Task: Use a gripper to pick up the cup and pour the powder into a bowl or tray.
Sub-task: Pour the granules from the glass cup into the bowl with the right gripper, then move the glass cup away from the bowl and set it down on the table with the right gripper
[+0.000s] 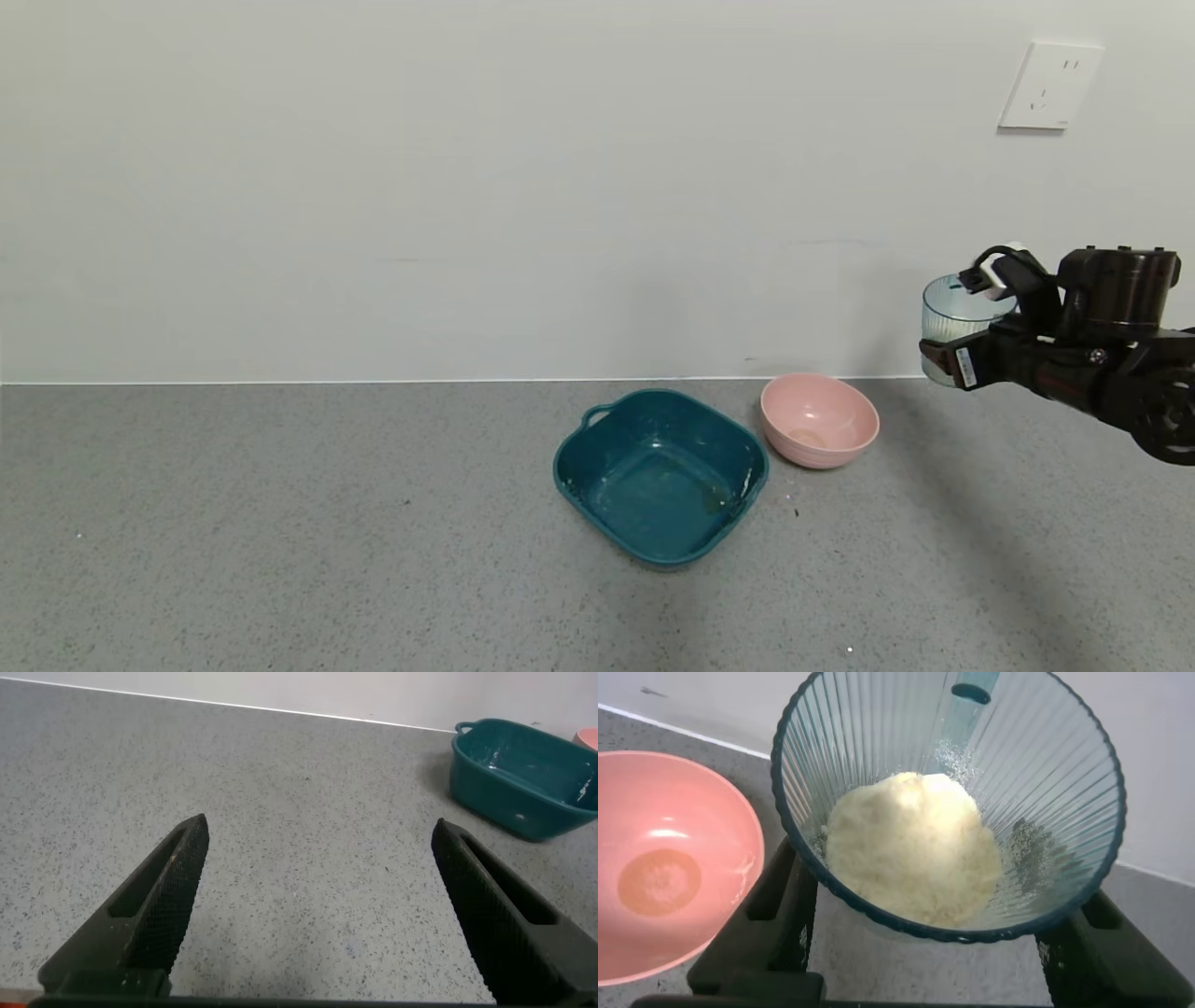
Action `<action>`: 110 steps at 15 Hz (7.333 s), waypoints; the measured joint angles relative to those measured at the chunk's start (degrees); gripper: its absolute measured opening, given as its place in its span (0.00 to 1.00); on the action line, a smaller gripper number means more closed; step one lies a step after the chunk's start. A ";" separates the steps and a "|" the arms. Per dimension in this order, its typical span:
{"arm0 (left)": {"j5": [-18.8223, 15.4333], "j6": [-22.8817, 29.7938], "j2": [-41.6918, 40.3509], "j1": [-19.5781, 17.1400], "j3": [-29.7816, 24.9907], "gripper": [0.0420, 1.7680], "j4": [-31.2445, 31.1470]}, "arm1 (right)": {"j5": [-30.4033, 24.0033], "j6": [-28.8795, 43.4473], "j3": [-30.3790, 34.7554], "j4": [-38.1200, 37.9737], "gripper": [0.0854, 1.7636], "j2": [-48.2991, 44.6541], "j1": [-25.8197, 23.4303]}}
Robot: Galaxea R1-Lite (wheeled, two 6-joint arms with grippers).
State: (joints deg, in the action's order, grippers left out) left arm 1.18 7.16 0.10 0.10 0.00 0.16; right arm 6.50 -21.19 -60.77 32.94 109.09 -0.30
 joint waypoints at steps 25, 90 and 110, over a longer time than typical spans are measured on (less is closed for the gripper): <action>0.00 0.01 0.00 0.00 0.00 0.97 0.00 | 14.60 -52.48 -5.90 8.18 0.75 6.23 9.01; 0.02 -0.02 0.00 0.00 0.00 0.97 0.00 | 17.40 -57.97 10.01 26.06 0.75 7.94 13.99; 0.00 0.00 0.00 0.00 0.00 0.97 0.00 | 17.12 -8.74 16.01 17.88 0.75 0.63 12.73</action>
State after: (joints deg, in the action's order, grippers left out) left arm 1.18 7.16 0.10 0.10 0.00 0.16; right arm 23.61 -29.93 -44.76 50.82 109.73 12.42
